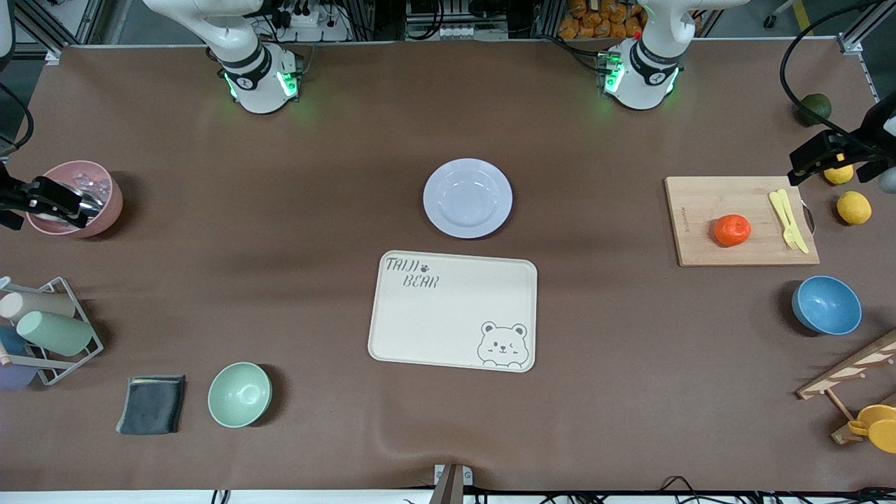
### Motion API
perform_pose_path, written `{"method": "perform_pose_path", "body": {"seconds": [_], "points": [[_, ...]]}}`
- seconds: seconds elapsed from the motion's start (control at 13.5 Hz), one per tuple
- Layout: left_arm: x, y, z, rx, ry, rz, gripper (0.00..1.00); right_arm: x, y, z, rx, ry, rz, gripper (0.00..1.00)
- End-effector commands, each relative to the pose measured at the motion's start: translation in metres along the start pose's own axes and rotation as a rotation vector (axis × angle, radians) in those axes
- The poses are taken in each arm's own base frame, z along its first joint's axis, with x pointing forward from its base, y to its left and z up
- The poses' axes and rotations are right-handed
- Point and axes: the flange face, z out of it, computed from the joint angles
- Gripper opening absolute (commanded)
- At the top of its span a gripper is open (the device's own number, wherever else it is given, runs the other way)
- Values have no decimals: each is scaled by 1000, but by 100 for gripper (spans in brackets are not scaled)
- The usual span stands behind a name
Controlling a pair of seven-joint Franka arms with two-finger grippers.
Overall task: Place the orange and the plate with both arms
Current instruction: 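Reach the left gripper down to the orange on the cutting board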
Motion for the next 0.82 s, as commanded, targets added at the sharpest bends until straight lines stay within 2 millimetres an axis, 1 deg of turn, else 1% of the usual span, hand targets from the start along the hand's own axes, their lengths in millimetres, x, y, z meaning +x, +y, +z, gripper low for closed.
{"method": "perform_pose_path", "body": {"seconds": [0.0, 0.07, 0.15, 0.22, 0.3, 0.45, 0.59, 0.67, 0.74], "points": [[-2, -1, -8, -9, -2, 3, 100, 3, 4, -3, -18, -3, -8, 100], [-2, -3, -13, -2, 9, -1, 100, 3, 3, -3, -17, -4, -8, 100], [0, -6, -14, 5, 12, -6, 100, 3, 2, -3, -16, -7, -8, 100], [0, -7, -7, 4, -2, -21, 100, 2, 3, -2, -16, -10, -7, 100], [5, -5, 12, 7, -41, 6, 100, 2, 5, -1, -16, -14, -5, 100], [1, -7, 53, -27, -129, -15, 100, 1, 9, -1, -15, -16, -37, 100], [-1, -18, 97, -12, -166, -45, 100, 1, 10, 4, -13, -27, -94, 100], [-5, -26, 123, -12, -164, -60, 100, 2, 8, 5, -13, -28, -94, 100], [-12, -29, 145, -3, -155, -62, 100, 4, 5, 7, -13, -30, -102, 100]]}}
